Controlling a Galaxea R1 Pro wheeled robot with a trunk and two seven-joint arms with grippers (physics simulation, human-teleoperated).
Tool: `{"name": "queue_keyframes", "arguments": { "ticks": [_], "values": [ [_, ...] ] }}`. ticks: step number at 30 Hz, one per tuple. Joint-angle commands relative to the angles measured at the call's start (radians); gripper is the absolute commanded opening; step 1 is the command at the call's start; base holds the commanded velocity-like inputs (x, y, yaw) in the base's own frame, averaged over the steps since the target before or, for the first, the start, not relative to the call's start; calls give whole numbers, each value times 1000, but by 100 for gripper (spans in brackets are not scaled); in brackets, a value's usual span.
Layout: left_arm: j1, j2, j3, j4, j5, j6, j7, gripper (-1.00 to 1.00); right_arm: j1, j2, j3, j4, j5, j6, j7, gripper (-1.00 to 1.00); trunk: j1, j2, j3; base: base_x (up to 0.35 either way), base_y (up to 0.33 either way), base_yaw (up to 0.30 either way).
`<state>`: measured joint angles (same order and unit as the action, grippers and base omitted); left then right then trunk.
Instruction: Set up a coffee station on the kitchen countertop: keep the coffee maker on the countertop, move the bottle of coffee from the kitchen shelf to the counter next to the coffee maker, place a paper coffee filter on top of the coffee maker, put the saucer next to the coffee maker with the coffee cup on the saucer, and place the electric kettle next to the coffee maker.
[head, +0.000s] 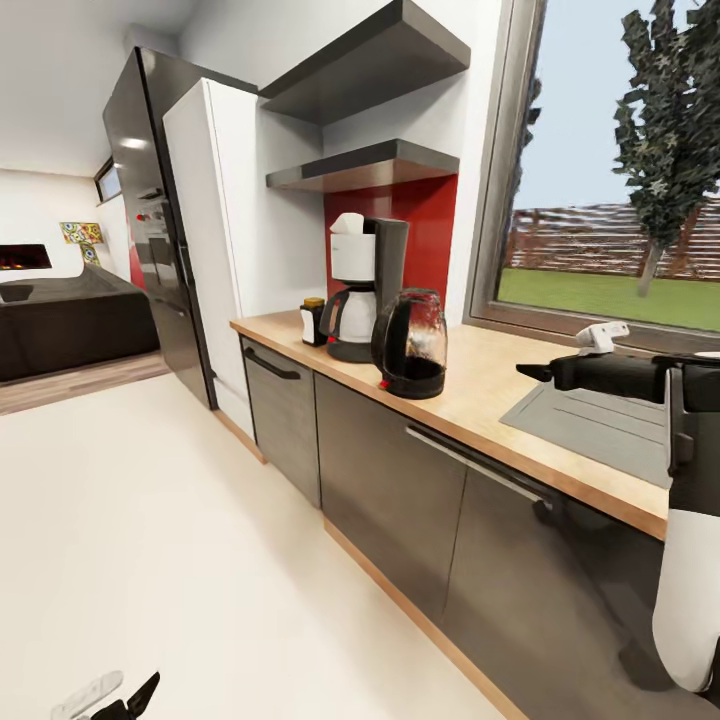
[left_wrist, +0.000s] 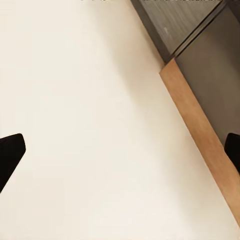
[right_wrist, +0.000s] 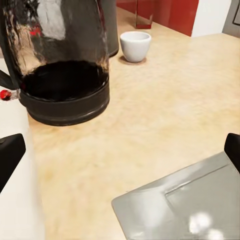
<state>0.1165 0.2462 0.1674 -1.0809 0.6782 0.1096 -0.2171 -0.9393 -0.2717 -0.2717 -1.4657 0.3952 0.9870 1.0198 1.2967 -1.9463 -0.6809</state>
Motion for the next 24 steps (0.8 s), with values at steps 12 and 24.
{"name": "queue_keyframes", "arguments": {
  "ticks": [12,24],
  "values": [
    [0,1,3,9,11,3,-4,100,-1,2,3,1,10,4,11,100,0,0,-1,61,0,0],
    [0,1,3,9,11,2,-4,100,-1,2,3,1,10,4,10,100,0,0,-1,85,0,0]
  ]
}}
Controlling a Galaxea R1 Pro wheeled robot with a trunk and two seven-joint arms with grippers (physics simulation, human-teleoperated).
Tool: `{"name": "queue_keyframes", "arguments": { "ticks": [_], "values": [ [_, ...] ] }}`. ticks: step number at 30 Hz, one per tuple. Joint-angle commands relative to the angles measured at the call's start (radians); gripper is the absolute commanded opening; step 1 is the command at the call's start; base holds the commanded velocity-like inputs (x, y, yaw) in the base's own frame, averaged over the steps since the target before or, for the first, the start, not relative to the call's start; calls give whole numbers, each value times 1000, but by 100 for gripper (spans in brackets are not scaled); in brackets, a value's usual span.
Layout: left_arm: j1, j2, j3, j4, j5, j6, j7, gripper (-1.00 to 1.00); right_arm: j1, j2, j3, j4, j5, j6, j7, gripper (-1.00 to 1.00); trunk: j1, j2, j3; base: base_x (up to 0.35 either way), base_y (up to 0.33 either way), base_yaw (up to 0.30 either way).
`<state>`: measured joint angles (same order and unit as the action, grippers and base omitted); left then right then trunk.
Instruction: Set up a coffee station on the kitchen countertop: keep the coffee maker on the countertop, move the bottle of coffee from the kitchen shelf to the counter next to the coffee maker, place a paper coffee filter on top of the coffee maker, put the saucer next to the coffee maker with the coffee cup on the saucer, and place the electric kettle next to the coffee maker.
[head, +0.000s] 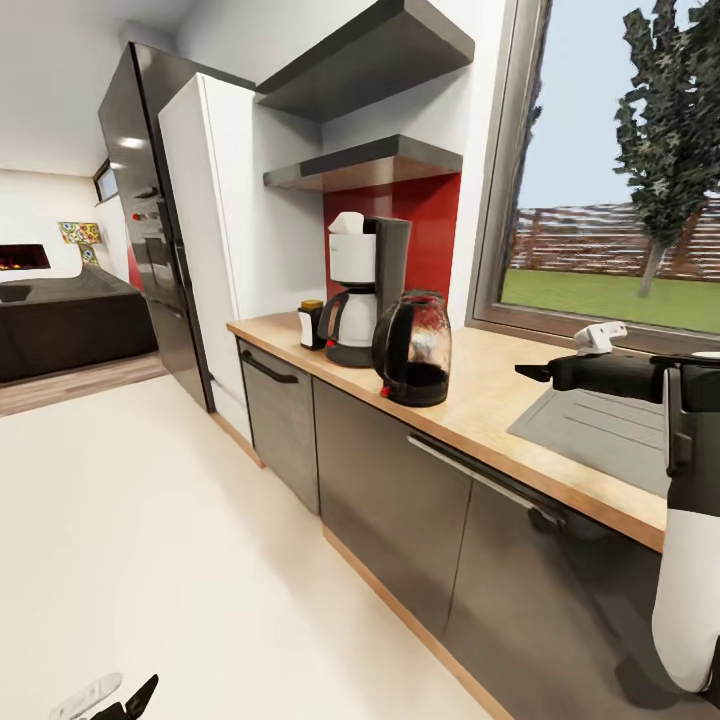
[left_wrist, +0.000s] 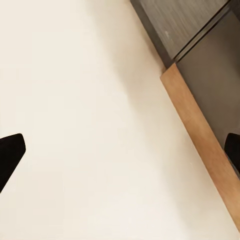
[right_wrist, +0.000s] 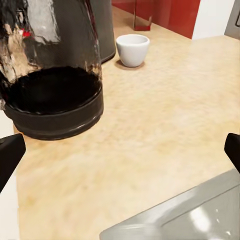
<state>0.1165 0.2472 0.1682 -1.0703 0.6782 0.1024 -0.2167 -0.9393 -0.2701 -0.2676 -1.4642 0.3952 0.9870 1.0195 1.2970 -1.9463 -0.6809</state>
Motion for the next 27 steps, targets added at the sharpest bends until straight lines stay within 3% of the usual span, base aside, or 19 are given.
{"name": "queue_keyframes", "arguments": {
  "ticks": [1,17,27],
  "values": [
    [0,0,2,-1,11,10,-4,100,-1,0,-1,-1,10,4,10,100,0,0,-1,159,0,0],
    [0,0,2,-1,11,10,-4,100,-1,0,-1,0,10,4,5,100,0,0,-1,147,0,0],
    [0,0,2,-1,11,10,-4,100,-1,-1,-8,4,12,4,0,100,0,0,-1,44,0,0]
  ]
}}
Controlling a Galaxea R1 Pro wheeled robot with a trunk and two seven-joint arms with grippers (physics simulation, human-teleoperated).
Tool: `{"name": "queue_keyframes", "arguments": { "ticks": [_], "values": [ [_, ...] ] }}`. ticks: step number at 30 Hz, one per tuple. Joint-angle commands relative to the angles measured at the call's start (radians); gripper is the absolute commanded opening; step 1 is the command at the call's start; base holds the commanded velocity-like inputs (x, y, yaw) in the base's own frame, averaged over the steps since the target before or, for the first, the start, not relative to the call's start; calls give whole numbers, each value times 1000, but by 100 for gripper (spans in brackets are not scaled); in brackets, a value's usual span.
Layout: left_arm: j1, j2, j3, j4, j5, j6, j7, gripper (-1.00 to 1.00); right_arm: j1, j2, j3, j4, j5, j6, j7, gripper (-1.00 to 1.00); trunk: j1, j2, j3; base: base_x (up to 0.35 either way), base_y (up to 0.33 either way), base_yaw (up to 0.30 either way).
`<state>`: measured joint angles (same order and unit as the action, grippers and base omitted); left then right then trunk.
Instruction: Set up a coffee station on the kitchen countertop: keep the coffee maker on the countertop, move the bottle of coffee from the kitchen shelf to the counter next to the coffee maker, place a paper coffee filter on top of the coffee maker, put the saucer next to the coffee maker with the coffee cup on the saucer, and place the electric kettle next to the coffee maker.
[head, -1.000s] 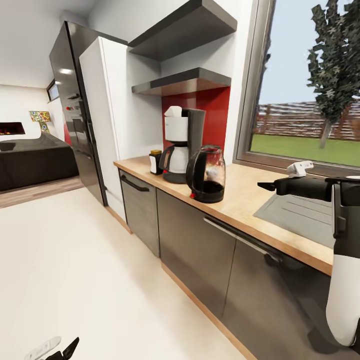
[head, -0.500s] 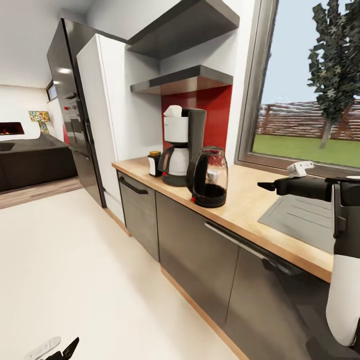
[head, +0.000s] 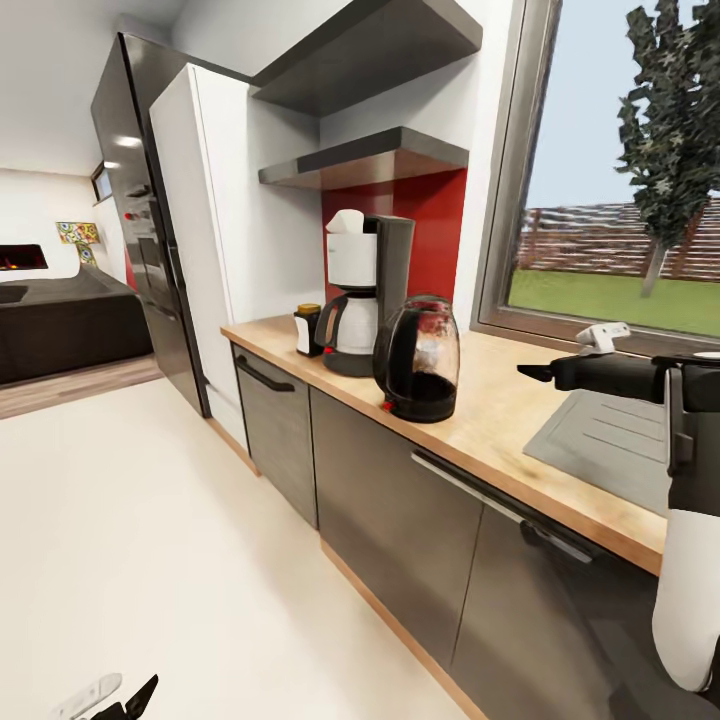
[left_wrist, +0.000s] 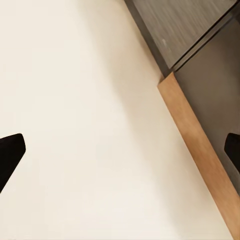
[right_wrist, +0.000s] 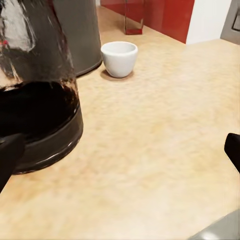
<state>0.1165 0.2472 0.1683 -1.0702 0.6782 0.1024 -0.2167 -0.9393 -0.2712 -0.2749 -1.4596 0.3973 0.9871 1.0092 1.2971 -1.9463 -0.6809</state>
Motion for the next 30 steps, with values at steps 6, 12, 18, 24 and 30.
{"name": "queue_keyframes", "arguments": {
  "ticks": [6,12,18,24,30],
  "values": [
    [0,0,2,-2,11,10,-4,100,-39,3,2,43,8,6,-144,100,0,0,-1,2,0,0],
    [0,0,2,-2,11,10,-4,100,-188,5,3,272,9,4,-210,100,0,0,-1,0,0,0],
    [0,0,2,-2,11,10,-5,100,-252,20,6,413,6,1,-314,100,0,0,-1,78,0,0],
    [0,0,2,-2,11,10,-5,100,-254,22,7,415,3,1,-317,100,0,0,-1,83,0,0],
    [0,0,3,-2,11,10,-5,100,-254,24,9,411,2,1,-314,100,0,0,-1,135,0,0]
  ]
}}
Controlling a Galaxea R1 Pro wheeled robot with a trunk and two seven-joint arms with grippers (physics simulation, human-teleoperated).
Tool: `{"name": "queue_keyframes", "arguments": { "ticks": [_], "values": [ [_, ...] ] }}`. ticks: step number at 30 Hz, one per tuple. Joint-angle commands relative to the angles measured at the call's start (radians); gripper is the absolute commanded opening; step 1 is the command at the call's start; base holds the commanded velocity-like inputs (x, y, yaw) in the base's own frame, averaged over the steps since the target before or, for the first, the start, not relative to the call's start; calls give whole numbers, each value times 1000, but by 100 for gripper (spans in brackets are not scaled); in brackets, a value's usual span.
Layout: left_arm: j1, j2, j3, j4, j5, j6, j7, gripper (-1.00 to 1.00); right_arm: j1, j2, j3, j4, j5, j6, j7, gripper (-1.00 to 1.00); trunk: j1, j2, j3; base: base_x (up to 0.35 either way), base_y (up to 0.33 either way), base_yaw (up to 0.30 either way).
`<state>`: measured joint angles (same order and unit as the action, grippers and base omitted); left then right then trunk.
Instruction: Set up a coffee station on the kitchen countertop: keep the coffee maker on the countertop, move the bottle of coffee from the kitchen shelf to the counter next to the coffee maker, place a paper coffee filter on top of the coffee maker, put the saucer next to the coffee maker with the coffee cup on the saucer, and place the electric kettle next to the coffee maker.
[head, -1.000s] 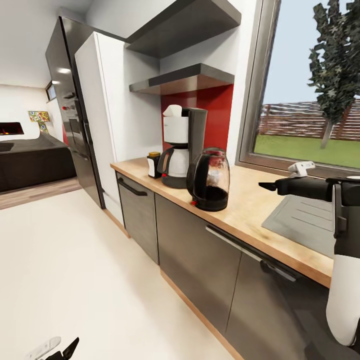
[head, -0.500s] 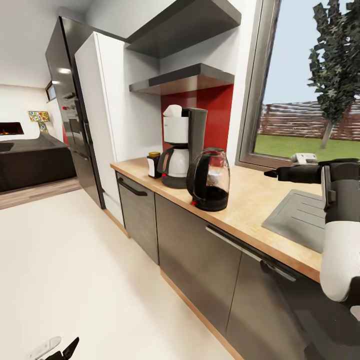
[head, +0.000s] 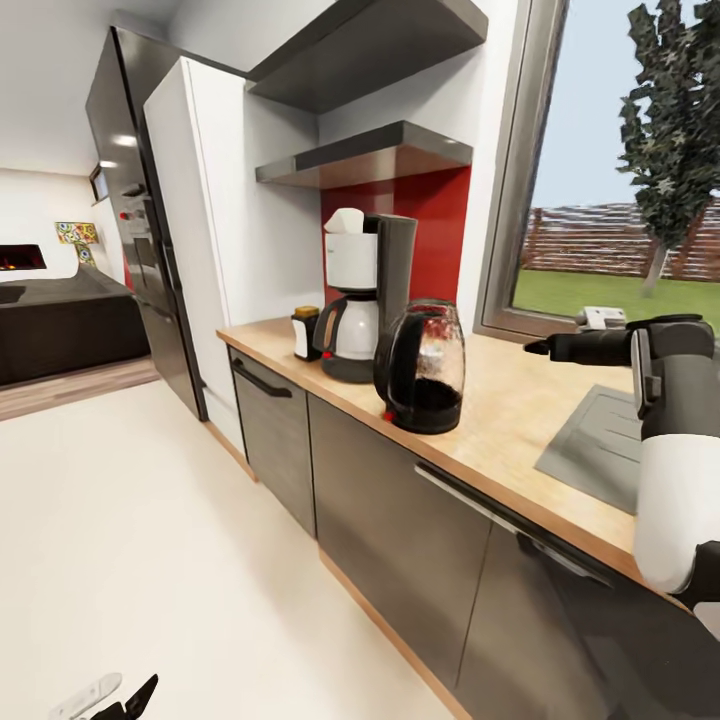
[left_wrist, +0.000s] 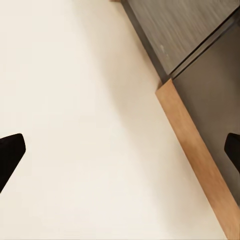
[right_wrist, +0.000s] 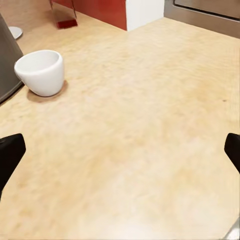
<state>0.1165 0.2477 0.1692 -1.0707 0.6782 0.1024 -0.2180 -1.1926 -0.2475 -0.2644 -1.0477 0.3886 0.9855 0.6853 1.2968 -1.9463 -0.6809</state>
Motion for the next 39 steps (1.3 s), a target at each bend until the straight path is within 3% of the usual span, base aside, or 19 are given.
{"name": "queue_keyframes", "arguments": {
  "ticks": [1,9,14,20,22,24,28,39],
  "values": [
    [0,0,2,-2,11,10,-4,100,-1,0,-1,-1,10,2,10,100,0,0,-1,158,0,0],
    [1,0,3,-2,11,-5,-7,100,1,1,-1,-3,10,1,11,100,0,0,-1,66,0,27],
    [4,0,3,-11,11,-229,-85,100,2,1,-2,-3,10,1,11,100,0,0,-1,3,0,18],
    [7,2,4,-34,11,-308,-117,100,3,0,-2,-3,10,1,11,100,0,0,-1,1,0,4],
    [7,7,6,-78,11,-282,-120,100,3,0,-3,-4,10,2,11,100,0,0,-1,0,0,1],
    [8,10,7,-149,11,-187,-119,100,3,-1,-2,-7,10,3,12,100,0,0,-1,0,0,0],
    [8,11,8,-188,11,-136,-118,100,2,-1,-1,-11,9,4,12,100,0,0,-1,0,0,0],
    [8,12,13,-195,10,-111,-117,100,3,-1,-3,-14,9,4,13,100,0,0,-1,36,0,0]
  ]
}}
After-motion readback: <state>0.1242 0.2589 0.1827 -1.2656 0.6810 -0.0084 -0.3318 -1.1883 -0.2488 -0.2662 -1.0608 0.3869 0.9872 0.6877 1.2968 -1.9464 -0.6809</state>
